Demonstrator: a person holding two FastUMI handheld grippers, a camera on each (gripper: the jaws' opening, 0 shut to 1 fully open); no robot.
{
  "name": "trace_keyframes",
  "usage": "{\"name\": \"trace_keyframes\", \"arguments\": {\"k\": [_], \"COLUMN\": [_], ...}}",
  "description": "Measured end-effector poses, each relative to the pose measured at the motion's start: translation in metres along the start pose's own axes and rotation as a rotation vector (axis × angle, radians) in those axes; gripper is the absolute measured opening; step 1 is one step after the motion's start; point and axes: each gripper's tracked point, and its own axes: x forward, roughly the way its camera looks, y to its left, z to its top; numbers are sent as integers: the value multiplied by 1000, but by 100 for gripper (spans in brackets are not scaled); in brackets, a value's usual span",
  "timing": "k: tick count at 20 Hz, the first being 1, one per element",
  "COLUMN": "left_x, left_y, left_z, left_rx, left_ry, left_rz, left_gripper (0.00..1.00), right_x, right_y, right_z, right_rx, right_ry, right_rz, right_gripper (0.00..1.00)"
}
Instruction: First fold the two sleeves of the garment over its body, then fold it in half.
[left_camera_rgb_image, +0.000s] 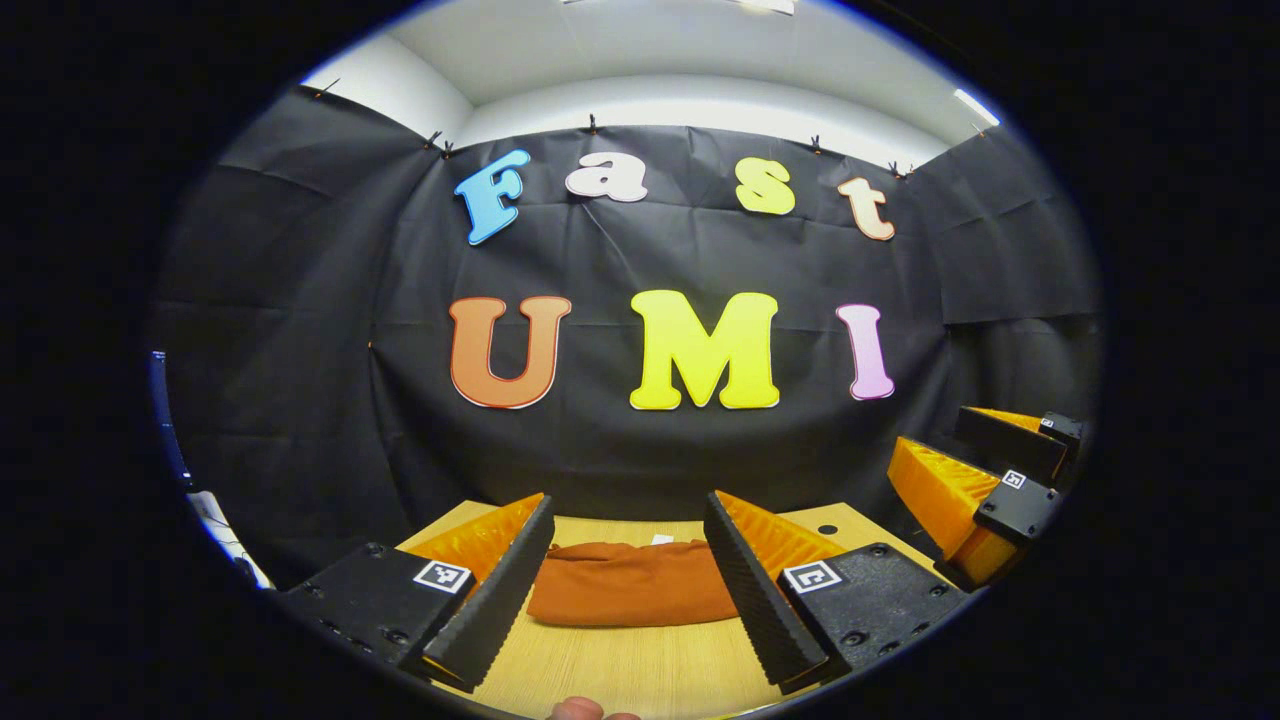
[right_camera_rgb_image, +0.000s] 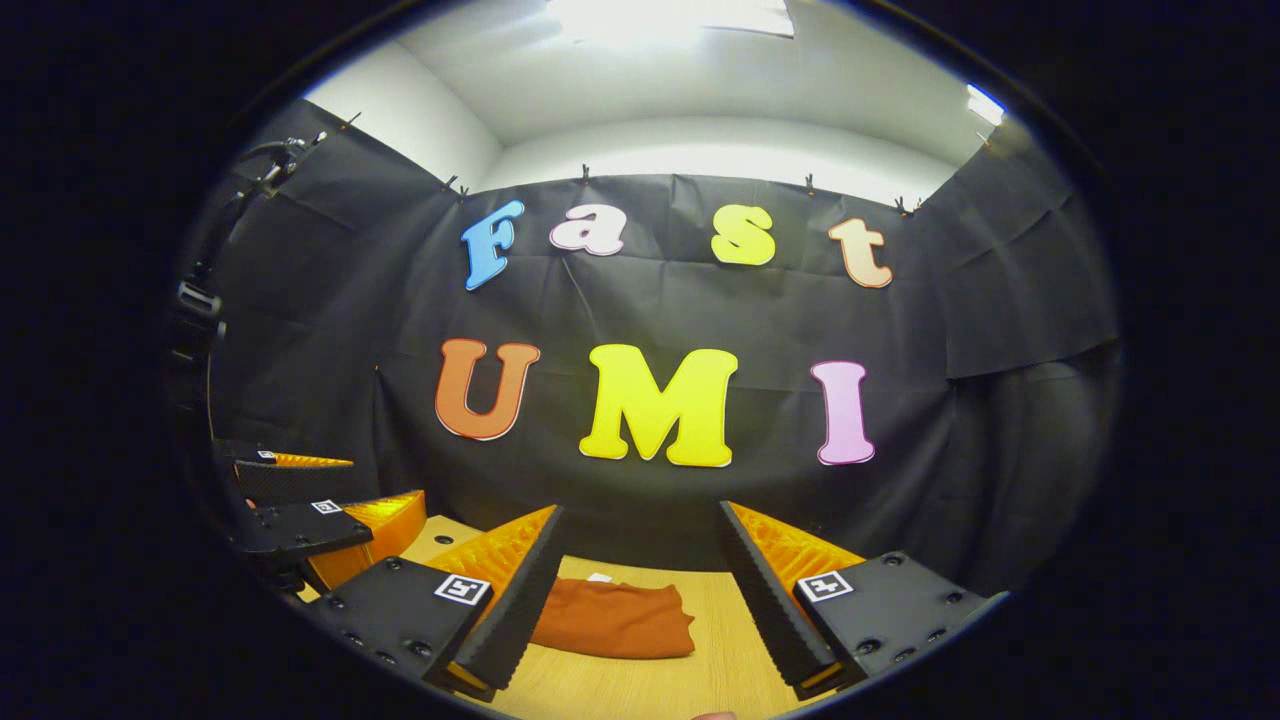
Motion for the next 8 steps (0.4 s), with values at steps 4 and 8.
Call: {"name": "trace_keyframes", "arguments": {"k": [4, 8], "left_x": [-4, -5], "left_y": [-1, -3], "left_z": [7, 5], "left_rx": [2, -1], "left_ry": [-9, -10], "left_rz": [21, 16], "left_gripper": [97, 97], "right_x": [0, 0], "right_y": [-2, -7], "right_z": [-8, -12], "right_rx": [48, 50], "right_ry": [32, 39], "right_rz": [-3, -19], "right_gripper": [93, 95]}}
